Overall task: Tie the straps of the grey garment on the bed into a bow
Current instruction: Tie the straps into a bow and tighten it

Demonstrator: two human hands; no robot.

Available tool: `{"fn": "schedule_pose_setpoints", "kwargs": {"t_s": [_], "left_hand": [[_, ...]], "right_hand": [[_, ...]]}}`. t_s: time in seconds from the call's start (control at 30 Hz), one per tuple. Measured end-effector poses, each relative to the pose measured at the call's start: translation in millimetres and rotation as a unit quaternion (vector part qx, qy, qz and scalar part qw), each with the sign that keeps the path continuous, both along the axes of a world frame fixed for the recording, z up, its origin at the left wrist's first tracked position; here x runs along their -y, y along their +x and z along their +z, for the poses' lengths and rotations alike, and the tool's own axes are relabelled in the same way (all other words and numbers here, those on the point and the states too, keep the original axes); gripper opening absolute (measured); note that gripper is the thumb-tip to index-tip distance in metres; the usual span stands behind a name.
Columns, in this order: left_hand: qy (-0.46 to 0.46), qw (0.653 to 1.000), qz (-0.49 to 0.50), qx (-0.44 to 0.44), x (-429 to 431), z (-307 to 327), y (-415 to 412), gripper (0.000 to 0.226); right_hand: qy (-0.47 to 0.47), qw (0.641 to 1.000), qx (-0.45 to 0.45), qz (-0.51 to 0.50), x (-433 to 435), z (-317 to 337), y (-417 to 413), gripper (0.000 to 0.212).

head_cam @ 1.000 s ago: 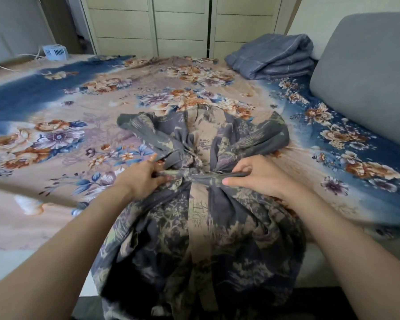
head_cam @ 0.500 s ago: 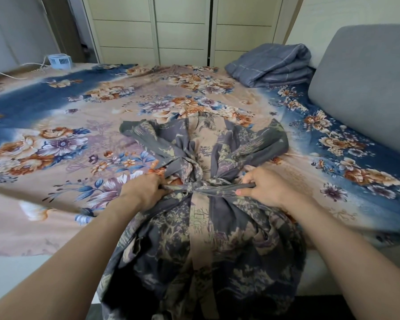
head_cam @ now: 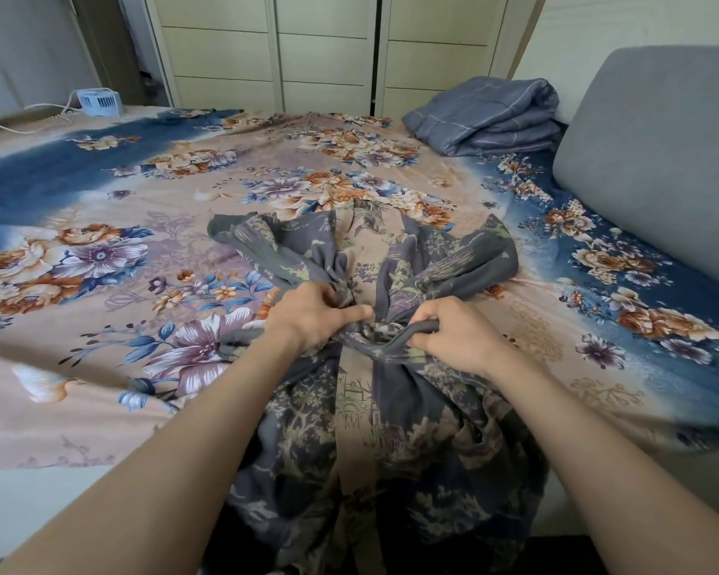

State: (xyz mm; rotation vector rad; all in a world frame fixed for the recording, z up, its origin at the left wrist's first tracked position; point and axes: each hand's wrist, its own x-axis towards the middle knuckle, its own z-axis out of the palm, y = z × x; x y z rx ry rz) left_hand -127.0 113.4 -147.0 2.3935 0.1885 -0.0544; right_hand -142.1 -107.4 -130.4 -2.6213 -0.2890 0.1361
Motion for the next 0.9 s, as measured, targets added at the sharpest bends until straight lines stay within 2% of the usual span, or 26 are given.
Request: {"fn": "schedule_pose_setpoints", "kwargs": {"t_s": [0.13,0.2,0.33,0.43,0.6,0.67,0.73,0.8,0.9], "left_hand": [[0.011,0.999,-0.023,-0.046,16,-1,10,0.038],[0.028,0.998,-0.019,-0.060,18,-3,14,0.041],[0.083,0.994,0.025,-0.063,24,-4,15,0.070],[0.130,0.988,0.059,-0.051,32,-7,17,0.062],[0.054,0.997,0.027,-0.043,31,-10,23,0.039],[0.009,1.000,0.013,0.000,28,-10,31,0.045],[-0.076,0.997,-0.003,0.027,27,-4,35,0.059],[-0.148,0.988,-0.014,0.043,25,5,36,0.054],[-0.178,0.981,0.024,0.072,15,8,35,0.049]], "right_hand": [[0.003,1.000,-0.003,0.001,1,-1,-1,0.005],[0.005,1.000,-0.003,0.000,2,-2,-2,0.004],[0.004,1.000,-0.008,0.007,2,-3,-1,0.006],[0.005,1.000,-0.012,0.002,2,-3,-3,0.005],[-0.014,0.999,-0.029,0.013,0,-1,-9,0.006],[-0.010,0.999,-0.028,0.014,1,-1,-8,0.010],[-0.008,1.000,-0.025,0.012,3,-2,-7,0.011],[-0.005,1.000,-0.017,0.010,6,-2,-6,0.015],[0.009,1.000,-0.013,0.012,9,-3,-6,0.023]]}}
